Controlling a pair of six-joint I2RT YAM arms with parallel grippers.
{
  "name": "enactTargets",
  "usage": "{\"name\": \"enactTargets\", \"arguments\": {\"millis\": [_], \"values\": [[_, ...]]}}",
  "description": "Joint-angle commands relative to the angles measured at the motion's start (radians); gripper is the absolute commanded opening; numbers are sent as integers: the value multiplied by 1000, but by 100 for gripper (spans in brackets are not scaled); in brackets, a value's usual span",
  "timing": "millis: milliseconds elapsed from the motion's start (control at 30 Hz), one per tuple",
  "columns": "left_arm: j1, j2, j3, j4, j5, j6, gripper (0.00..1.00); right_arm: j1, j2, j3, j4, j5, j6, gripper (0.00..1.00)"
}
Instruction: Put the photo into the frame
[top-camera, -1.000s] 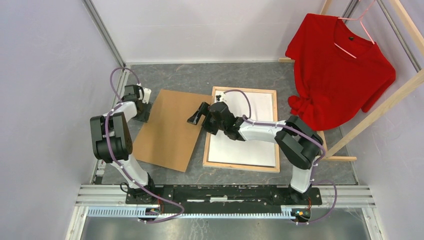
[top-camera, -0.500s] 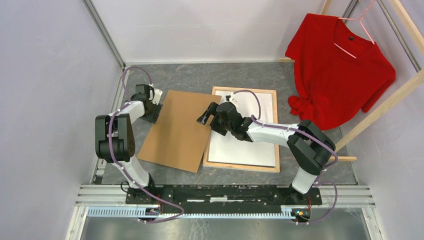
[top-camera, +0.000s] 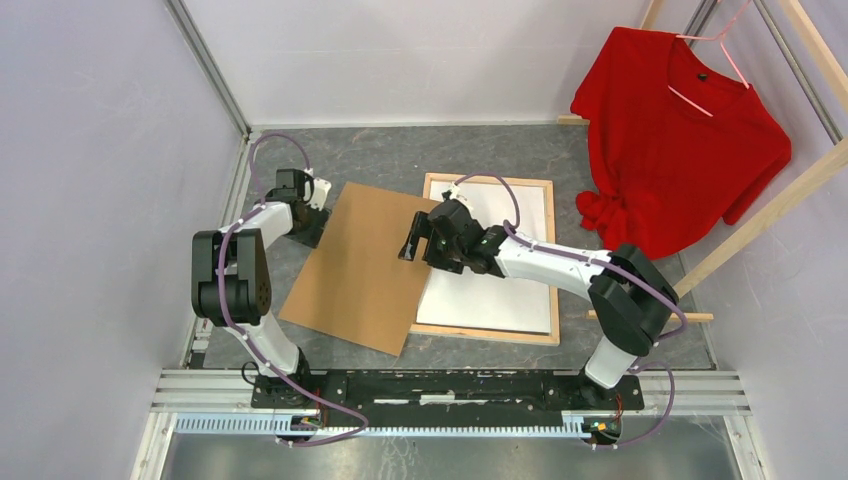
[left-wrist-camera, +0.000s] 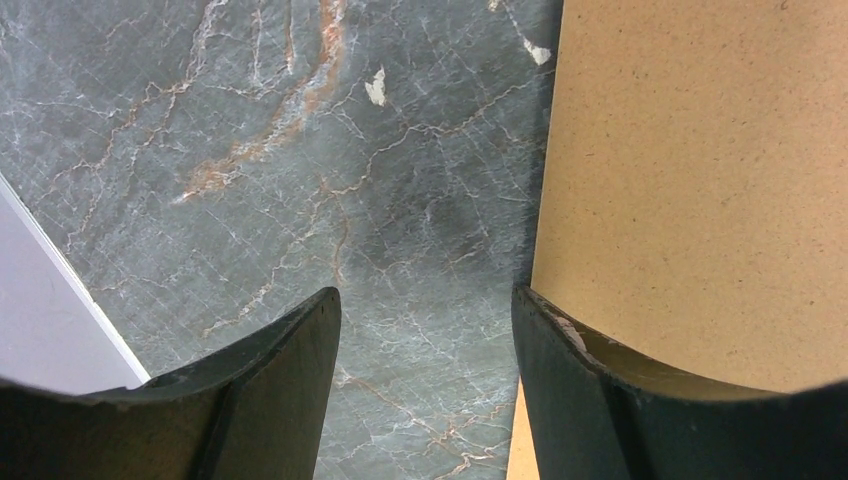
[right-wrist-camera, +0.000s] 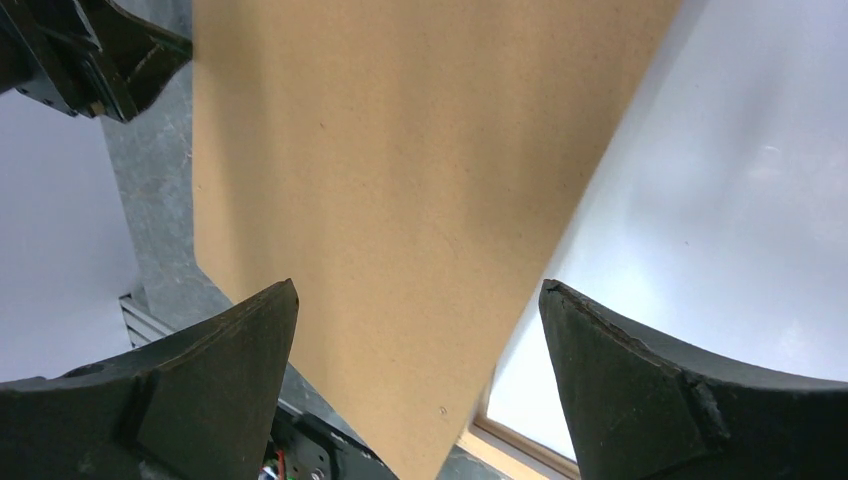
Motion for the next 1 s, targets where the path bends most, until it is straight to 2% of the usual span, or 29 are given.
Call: {"name": "enactTargets", "arguments": {"millis": [0, 233, 633, 967], "values": [[-19, 53, -64, -114, 100, -56, 72, 6, -73, -9, -62, 2, -50, 98], [-18, 35, -57, -127, 122, -55, 72, -4, -121, -92, -26, -15, -63, 95], [-60, 61, -53, -131, 137, -69, 67, -61, -79, -191, 136, -184, -68, 86], [-69, 66, -59, -130, 131, -64, 63, -69, -66, -237, 202, -201, -42, 80]]}}
